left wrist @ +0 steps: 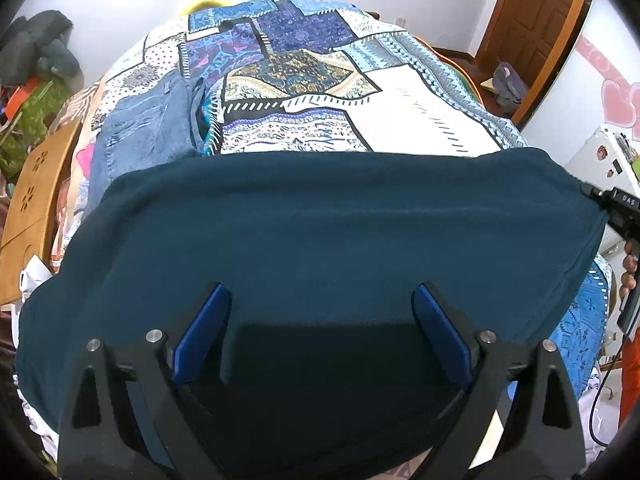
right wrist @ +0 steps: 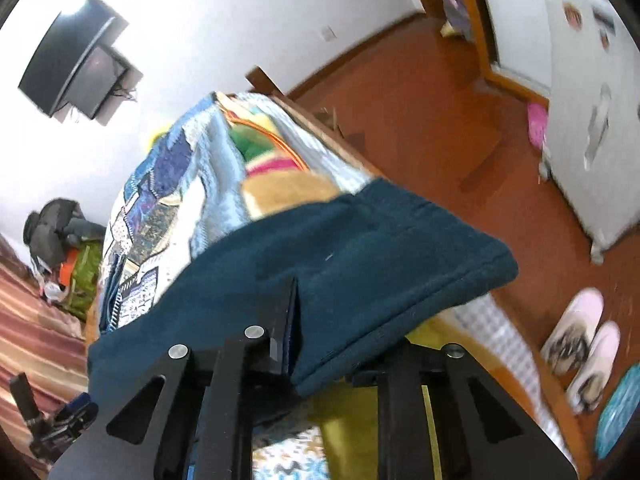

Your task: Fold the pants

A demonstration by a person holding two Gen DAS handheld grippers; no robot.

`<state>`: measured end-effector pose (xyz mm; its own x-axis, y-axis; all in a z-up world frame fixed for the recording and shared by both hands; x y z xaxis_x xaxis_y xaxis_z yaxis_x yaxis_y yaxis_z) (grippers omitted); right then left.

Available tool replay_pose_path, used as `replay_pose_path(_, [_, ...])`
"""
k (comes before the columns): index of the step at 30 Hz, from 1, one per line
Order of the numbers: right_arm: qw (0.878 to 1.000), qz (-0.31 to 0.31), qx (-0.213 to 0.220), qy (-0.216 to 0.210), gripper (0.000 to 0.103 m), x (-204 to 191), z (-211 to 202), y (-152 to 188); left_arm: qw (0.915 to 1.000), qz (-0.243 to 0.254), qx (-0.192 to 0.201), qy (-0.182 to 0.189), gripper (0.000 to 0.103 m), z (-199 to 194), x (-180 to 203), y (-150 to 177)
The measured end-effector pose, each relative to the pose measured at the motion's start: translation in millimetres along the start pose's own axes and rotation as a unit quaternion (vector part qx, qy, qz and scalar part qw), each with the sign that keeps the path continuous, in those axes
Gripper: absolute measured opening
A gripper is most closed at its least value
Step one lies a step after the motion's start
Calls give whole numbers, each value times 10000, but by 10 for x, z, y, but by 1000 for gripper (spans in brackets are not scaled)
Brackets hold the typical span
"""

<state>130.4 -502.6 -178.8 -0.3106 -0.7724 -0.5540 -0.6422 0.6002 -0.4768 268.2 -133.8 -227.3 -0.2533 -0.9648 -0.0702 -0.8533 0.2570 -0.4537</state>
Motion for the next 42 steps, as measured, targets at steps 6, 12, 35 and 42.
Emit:
replay_pose_path(6, [9951,-792,537,-252,11,-582,-305,-201,9996,-110,256,-69,95,-185,-142,-3])
replay_pose_path(12, [9811,-1552,862,-771,11,-1316,-457,-263,9981,-309,523,-103,95,-382,-358,23])
replay_pose_path(35, [9071,-3572,-1313,-1801,12,-3000,961,1327,9900,-1283,578,25,95,-558,-1268,487])
replay_pose_path(42, [8841,-4012,-1764,-1621,19,-2949,998,1691,9868,-1522,547,67,95,-591,-1362,556])
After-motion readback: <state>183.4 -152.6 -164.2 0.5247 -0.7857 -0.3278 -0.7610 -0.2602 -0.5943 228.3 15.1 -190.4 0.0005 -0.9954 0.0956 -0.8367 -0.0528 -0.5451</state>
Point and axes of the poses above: each gripper's, at about its wrist camera, not at the fingertips, and z roughly the way its jaws point, x to its right, y to its underside, the point moved 1 cm from there along z, roughly the way its jaws point, and after that the axes turned 7 degrees about -y, right-handed, at the moved point
